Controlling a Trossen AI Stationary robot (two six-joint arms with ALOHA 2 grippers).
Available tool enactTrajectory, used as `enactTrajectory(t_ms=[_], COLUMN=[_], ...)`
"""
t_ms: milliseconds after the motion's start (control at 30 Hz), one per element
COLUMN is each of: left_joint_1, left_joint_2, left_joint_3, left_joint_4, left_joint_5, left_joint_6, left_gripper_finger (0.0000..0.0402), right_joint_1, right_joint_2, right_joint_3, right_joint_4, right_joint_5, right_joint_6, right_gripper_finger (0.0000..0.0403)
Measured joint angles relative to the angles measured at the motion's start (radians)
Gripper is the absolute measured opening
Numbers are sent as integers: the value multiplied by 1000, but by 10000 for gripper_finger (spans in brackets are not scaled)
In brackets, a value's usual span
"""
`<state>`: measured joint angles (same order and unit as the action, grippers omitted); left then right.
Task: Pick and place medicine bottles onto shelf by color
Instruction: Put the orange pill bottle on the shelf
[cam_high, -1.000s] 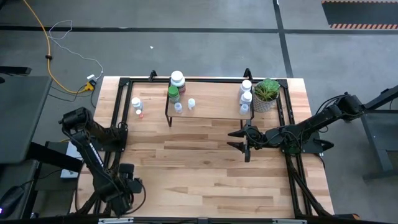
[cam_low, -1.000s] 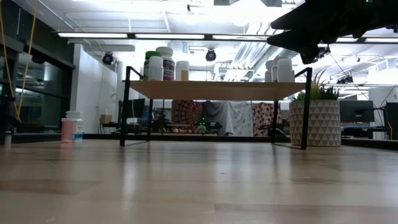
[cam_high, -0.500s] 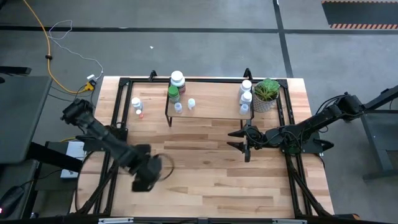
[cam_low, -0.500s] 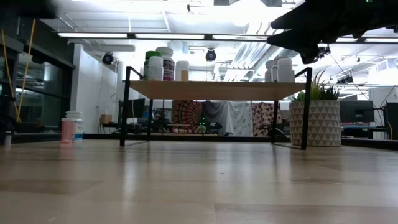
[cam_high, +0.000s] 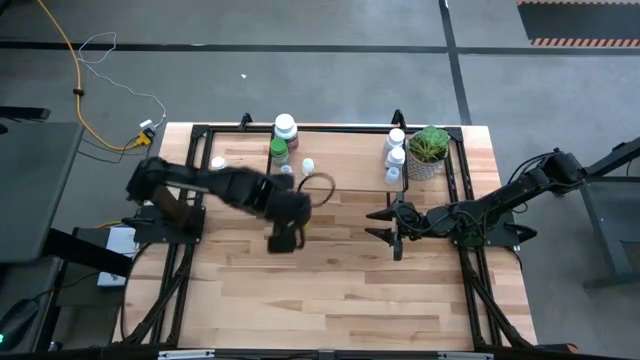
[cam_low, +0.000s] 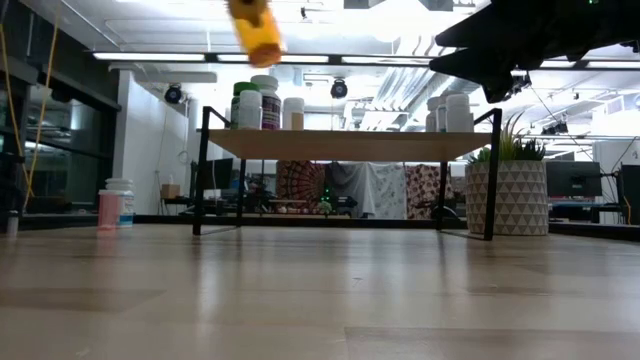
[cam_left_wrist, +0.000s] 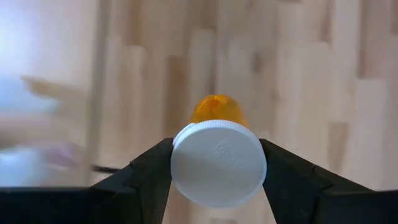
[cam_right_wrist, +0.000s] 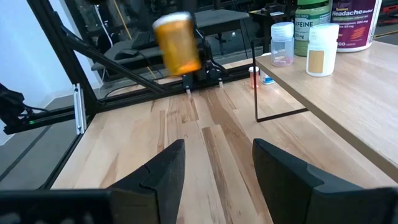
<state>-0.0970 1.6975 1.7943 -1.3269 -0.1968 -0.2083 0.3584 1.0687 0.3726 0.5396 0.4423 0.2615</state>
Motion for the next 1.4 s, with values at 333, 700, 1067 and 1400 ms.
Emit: enactTrajectory(t_ms=[333,700,1067,1400], left_joint_1=[222,461,578,580], left_joint_2=[254,323,361,433], left_joint_3=[480,539,540,542], left_joint_4=[-59,-51,-155,-205], left_joint_5=[-80,-27,103,41], left_joint_6=[206,189,45,59], left_gripper_finger=[205,205,205,205], right_joint_1=[0,0,0,0], right_joint_2=[0,0,0,0], right_joint_3=[0,0,0,0], right_joint_4=[-6,-15,-27,-27], right_joint_5=[0,0,0,0], right_joint_6=[0,2,27,26], right_gripper_finger=[179,179,179,179])
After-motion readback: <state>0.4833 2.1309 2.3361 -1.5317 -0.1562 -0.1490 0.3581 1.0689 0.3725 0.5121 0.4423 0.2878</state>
